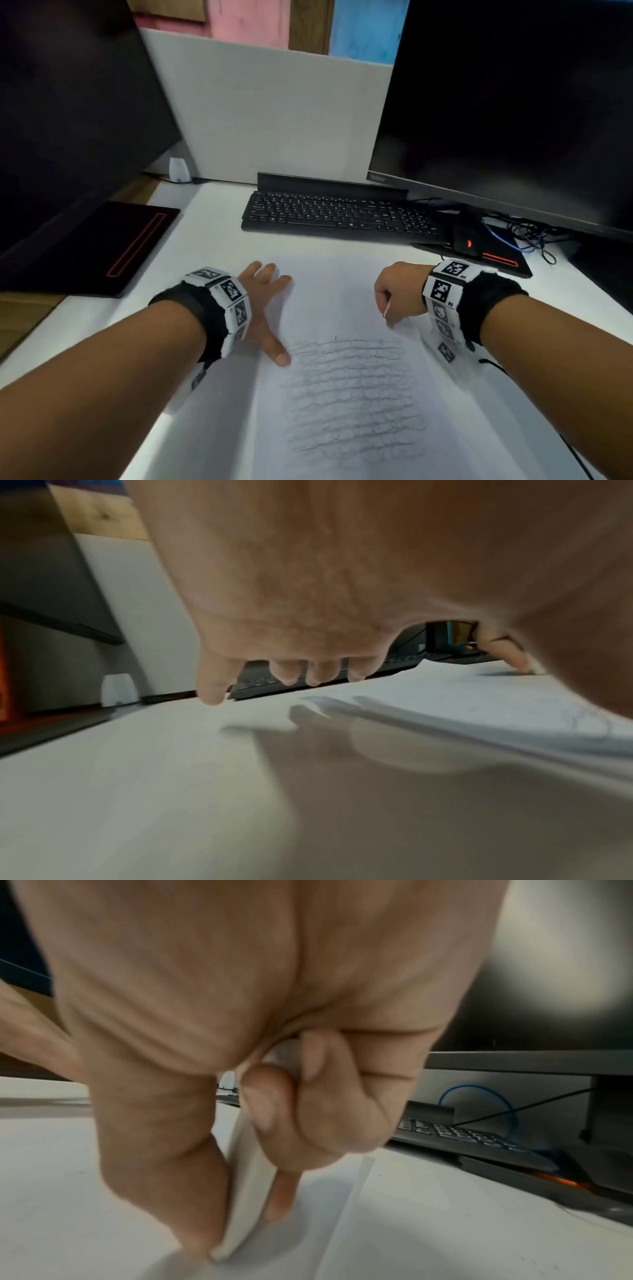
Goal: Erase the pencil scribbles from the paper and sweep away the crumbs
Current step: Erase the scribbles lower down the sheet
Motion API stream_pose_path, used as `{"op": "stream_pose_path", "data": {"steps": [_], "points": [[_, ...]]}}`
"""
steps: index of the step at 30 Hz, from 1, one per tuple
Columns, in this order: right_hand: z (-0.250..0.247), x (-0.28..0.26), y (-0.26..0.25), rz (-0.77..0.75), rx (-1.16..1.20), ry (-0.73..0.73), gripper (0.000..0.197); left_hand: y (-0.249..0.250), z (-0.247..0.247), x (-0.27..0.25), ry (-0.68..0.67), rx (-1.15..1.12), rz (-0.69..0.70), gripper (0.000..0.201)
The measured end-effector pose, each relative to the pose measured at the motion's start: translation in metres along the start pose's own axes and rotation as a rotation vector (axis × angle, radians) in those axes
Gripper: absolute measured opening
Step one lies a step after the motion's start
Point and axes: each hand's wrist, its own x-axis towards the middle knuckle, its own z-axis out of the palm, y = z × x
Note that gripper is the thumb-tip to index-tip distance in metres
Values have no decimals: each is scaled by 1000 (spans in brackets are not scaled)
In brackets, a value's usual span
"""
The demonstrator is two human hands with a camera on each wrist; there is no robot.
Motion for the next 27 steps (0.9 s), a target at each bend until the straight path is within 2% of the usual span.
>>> {"op": "stream_pose_path", "data": {"steps": [5, 7, 10, 12, 15, 18, 21, 23, 27], "points": [[-8, -3, -10, 16, -57, -48, 21, -11, 16, 0, -82, -23, 0, 135], [-12, -2, -22, 3, -80, -5, 22, -10, 16, 2, -85, -14, 0, 137], [-15, -2, -54, -127, 47, 134, 12, -7, 13, 1, -83, 1, -3, 136], [-13, -4, -83, -233, 186, 152, 6, -6, 14, 4, -67, 24, 0, 135], [-11, -1, -115, -382, 121, 133, 8, -6, 21, 12, -57, 18, 27, 131], [-12, 0, -125, -421, 28, 127, 13, -6, 25, 16, -80, 51, 59, 124], [-11, -7, -130, -489, -34, 28, 18, -3, 22, 12, -86, 44, 41, 118], [-13, -8, -130, -490, -29, 16, 16, -2, 18, 8, -81, 36, 49, 119], [-20, 2, -127, -423, -78, 127, 16, -4, 18, 4, -78, -45, 16, 124]]}}
